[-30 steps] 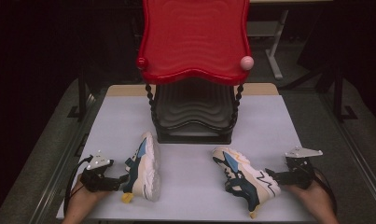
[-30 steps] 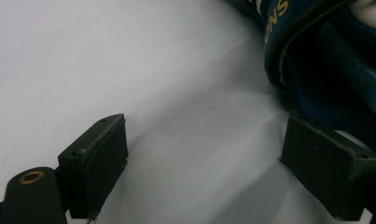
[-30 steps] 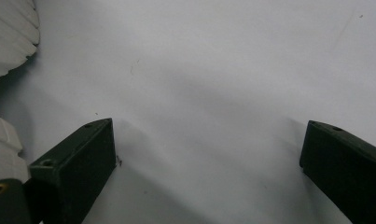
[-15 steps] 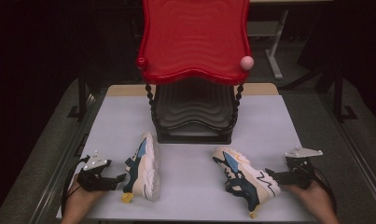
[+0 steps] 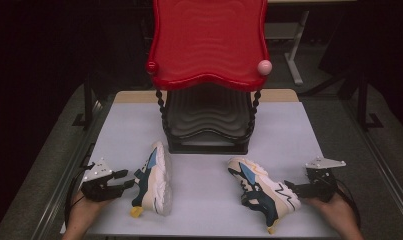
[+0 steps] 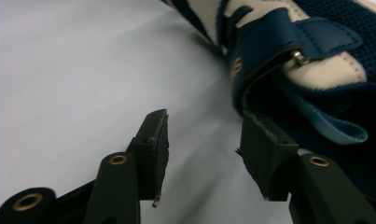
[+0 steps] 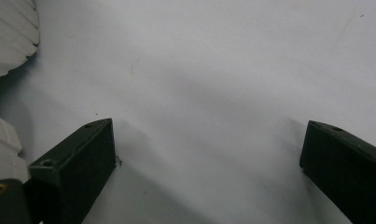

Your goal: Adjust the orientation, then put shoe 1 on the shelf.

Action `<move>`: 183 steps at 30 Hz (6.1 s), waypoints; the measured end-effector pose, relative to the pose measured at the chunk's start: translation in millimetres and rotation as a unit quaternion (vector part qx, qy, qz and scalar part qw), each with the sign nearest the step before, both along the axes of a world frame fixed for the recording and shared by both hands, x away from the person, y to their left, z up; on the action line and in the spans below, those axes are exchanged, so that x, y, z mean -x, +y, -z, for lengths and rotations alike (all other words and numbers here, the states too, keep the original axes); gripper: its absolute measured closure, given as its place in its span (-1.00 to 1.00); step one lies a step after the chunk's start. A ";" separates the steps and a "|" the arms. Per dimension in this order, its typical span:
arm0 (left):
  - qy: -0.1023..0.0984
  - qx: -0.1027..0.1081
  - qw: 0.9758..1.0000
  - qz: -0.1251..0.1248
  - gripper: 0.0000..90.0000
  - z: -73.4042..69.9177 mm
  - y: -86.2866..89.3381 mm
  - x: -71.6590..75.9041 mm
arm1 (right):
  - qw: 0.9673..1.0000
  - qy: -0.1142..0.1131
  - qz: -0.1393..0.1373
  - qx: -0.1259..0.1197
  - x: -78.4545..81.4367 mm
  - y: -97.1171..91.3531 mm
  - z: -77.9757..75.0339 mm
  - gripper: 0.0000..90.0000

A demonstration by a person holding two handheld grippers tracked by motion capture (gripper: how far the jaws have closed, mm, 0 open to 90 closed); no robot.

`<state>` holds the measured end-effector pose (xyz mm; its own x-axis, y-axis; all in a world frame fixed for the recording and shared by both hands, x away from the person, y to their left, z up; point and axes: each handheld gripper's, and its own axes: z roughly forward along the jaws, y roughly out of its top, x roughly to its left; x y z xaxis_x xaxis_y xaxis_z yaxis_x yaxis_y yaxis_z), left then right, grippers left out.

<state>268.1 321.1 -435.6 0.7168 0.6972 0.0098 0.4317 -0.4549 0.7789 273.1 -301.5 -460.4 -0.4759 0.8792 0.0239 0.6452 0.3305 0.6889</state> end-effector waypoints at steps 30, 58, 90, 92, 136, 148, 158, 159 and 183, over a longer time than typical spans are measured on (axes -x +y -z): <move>0.032 0.039 0.998 0.027 0.87 -9.4 -0.9 -4.2 | 1.000 0.000 0.000 0.000 -0.3 0.0 0.0 -0.94; 0.010 0.066 0.998 0.008 0.85 -40.1 17.2 0.1 | 1.000 0.000 0.000 0.000 -0.3 0.0 0.0 -0.94; 0.022 0.035 0.998 -0.037 0.83 -70.2 22.5 -8.4 | 1.000 0.000 -0.001 0.000 -0.3 -0.1 0.0 -0.94; 0.024 0.039 0.998 -0.038 0.83 -69.3 21.5 -9.8 | 1.000 0.000 -0.001 0.000 -0.3 -0.1 0.0 -0.94; 0.070 0.075 0.990 0.096 0.78 -69.0 -38.3 13.5 | 1.000 0.000 -0.001 -0.001 -0.2 -0.2 0.1 -0.94; 0.085 0.077 0.989 0.096 0.77 -74.6 -3.0 30.7 | 1.000 0.001 -0.001 -0.001 -0.3 -0.2 0.1 -0.94; 0.050 0.089 0.992 0.074 0.53 -87.7 0.3 3.6 | 1.000 0.000 -0.001 0.000 -0.3 -0.1 0.1 -0.94; 0.046 0.081 0.993 0.069 0.48 -86.9 0.6 -1.1 | 1.000 0.000 -0.001 0.000 -0.3 -0.1 0.1 -0.94; 0.067 0.044 0.993 0.088 0.25 -50.3 -3.7 -46.2 | 1.000 0.000 -0.001 0.000 -0.3 -0.1 0.1 -0.94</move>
